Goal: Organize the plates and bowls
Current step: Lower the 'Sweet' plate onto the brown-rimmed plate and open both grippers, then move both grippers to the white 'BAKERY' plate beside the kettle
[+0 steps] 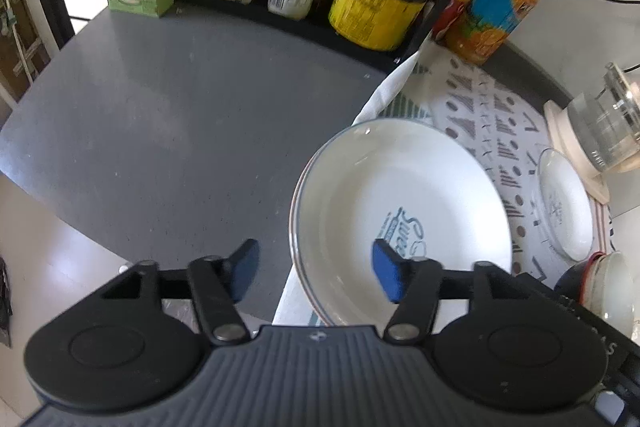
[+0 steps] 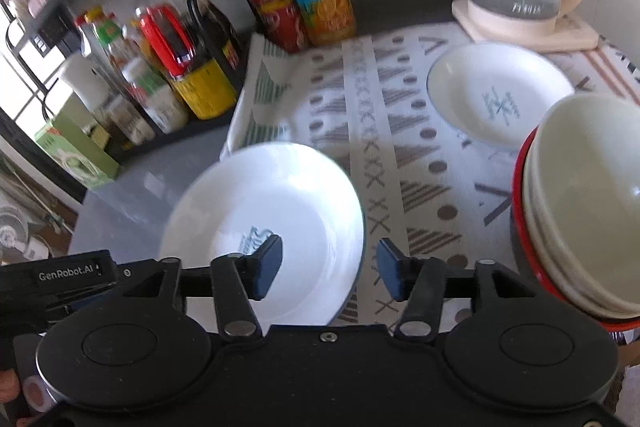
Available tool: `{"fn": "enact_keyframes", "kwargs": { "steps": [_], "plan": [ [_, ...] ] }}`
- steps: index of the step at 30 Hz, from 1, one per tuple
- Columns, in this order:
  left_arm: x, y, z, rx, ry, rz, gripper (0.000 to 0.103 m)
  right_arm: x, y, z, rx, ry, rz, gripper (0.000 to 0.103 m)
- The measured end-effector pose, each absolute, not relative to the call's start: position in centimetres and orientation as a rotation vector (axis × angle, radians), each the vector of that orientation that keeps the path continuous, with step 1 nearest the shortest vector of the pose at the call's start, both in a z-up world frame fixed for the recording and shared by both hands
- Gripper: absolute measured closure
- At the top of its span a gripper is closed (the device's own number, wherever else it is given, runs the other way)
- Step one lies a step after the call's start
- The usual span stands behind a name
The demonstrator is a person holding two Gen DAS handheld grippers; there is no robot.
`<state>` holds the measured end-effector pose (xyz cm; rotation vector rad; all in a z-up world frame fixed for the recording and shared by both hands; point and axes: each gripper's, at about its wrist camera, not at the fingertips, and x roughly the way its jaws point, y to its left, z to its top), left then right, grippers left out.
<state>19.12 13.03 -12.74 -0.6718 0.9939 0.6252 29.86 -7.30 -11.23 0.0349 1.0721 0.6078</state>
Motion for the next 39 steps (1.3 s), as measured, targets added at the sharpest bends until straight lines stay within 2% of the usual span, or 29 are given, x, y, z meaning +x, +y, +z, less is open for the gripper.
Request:
{"fn": "enact_keyframes", "kwargs": {
  "steps": [3,7,14,19,29,39],
  "plan": [
    [19.1,12.7,-11.6,-0.665,0.972,0.607,0.031,29.9,-8.1,-9.6,0.054,1.025,0.607,0.036],
    [19.2,12.0,-10.0,-0.65,0.938,0.592,0.023,30.1,-9.5,-7.5,0.075,0.958,0.58,0.014],
    [20.3,10.1,-7.8,-0.646,0.895,0.521,0.018,30.2,-12.3,-4.9,0.085,0.871,0.522,0.002],
    [21.3,8.5,-6.5,-0.65,0.854,0.473,0.0,30.7,-13.9,-3.9,0.104,0.82,0.487,0.001],
    [25.3,5.9,-5.6,-0.592,0.817,0.439,0.0,33.3,-16.5,-3.5,0.083,0.746,0.405,0.001],
    [31.4,4.3,-6.2,-0.571,0.836,0.432,0.0,39.6,-18.4,-5.2,0.082,0.797,0.391,0.001]
  ]
}}
